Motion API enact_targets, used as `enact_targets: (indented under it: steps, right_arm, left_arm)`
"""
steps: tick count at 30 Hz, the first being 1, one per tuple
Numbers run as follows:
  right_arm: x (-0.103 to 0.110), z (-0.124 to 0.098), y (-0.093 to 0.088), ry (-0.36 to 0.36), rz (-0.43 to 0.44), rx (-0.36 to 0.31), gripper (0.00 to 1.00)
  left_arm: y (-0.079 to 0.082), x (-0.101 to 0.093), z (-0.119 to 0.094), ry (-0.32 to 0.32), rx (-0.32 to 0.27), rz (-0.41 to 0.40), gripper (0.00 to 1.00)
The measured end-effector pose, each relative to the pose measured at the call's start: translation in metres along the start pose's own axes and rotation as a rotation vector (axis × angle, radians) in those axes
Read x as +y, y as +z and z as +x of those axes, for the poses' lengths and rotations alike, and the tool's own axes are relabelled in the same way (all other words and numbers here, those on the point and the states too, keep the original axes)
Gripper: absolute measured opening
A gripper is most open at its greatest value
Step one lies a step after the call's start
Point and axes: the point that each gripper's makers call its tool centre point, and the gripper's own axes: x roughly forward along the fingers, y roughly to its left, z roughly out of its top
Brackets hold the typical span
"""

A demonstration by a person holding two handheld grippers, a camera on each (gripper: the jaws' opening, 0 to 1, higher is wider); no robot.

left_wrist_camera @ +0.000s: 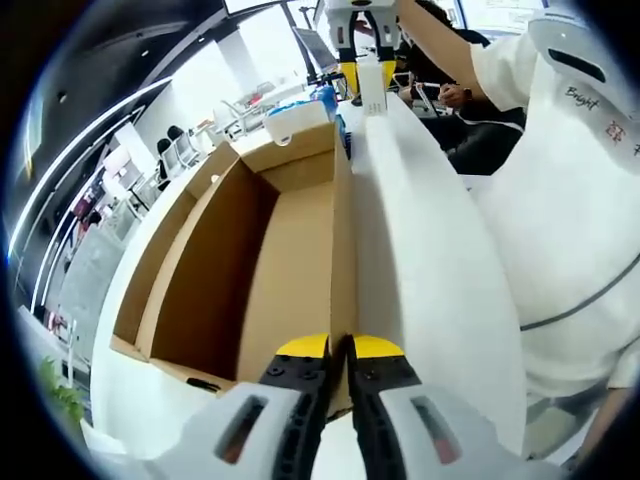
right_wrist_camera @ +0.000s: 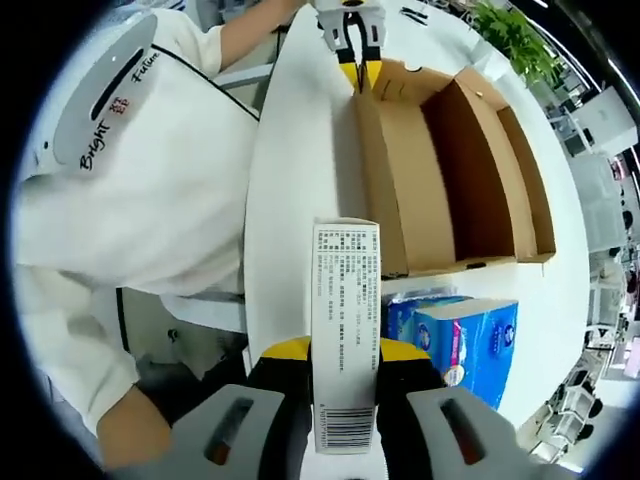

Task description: Operate the shoe box by opening the lid, removing the specified soft item, and placing it in the target area until the item is outside and the box remains undamaged.

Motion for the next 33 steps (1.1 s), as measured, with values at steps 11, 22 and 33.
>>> enact_targets:
  steps: [11, 22, 33]
  right_arm:
    - [-0.003, 0.009, -0.023, -0.016, 0.047, 0.031, 0.21]
    - [-0.003, 0.029, -0.043, -0.021, 0.036, 0.065, 0.21]
    - [-0.002, 0.052, -0.054, -0.006, 0.070, 0.062, 0.21]
  left_arm:
    - [0.000, 0.000, 0.000, -0.001, -0.001, 0.000, 0.06]
    - [0.001, 0.000, 0.000, 0.001, -0.005, 0.000, 0.06]
    - [0.001, 0.000, 0.000, -0.003, -0.010, -0.002, 0.06]
